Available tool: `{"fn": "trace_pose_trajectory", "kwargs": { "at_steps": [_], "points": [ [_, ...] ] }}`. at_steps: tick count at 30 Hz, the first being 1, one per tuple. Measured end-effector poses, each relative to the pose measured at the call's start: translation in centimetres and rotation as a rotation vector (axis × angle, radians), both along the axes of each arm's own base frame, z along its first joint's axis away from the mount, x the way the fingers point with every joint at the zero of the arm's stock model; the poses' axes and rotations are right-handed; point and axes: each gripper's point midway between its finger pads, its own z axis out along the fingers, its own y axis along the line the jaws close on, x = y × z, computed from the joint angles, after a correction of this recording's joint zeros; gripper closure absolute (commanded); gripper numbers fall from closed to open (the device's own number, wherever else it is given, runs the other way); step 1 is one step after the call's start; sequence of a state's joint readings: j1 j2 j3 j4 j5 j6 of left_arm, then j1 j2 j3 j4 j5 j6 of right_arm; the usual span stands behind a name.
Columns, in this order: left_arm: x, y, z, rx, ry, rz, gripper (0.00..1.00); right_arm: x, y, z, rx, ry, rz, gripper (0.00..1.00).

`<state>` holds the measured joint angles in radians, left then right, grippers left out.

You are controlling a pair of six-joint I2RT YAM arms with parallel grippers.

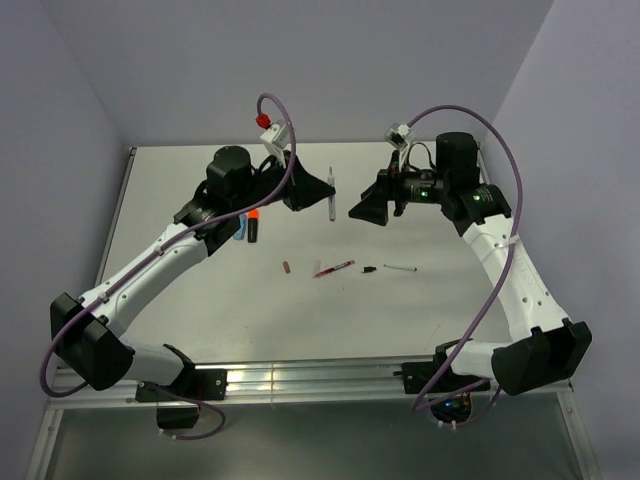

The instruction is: Insert the pens into the pen caps

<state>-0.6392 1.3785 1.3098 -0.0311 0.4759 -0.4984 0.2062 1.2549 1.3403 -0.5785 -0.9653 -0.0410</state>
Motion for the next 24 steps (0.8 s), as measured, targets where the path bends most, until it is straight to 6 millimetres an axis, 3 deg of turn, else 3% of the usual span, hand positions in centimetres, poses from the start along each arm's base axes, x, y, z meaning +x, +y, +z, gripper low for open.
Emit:
{"fn": "trace_pose_trajectory", "kwargs": {
  "at_steps": [7,11,16,24],
  "points": [
    [-0.6,-0.9,0.4,-0.151,0.055,-0.030,1.00,-0.4,2.4,0.5,0.053,0.032,0.067,0.17],
    [-0.7,-1.1,2.0,-0.228,0.060,-0.039,1.00,-0.7,3.7,0.0,0.060,0.064,0.107,0.21],
    [-1.0,-1.2,3.6,-0.290,0.059,-0.053,1.00,-0.7,4.4,-0.5,0.065,0.094,0.126,0.32],
    [-1.0,-1.2,3.7,-0.313,0.068,-0.053,1.00,-1.4,4.9,-0.1,0.097,0.121,0.169,0.56]
  ]
}}
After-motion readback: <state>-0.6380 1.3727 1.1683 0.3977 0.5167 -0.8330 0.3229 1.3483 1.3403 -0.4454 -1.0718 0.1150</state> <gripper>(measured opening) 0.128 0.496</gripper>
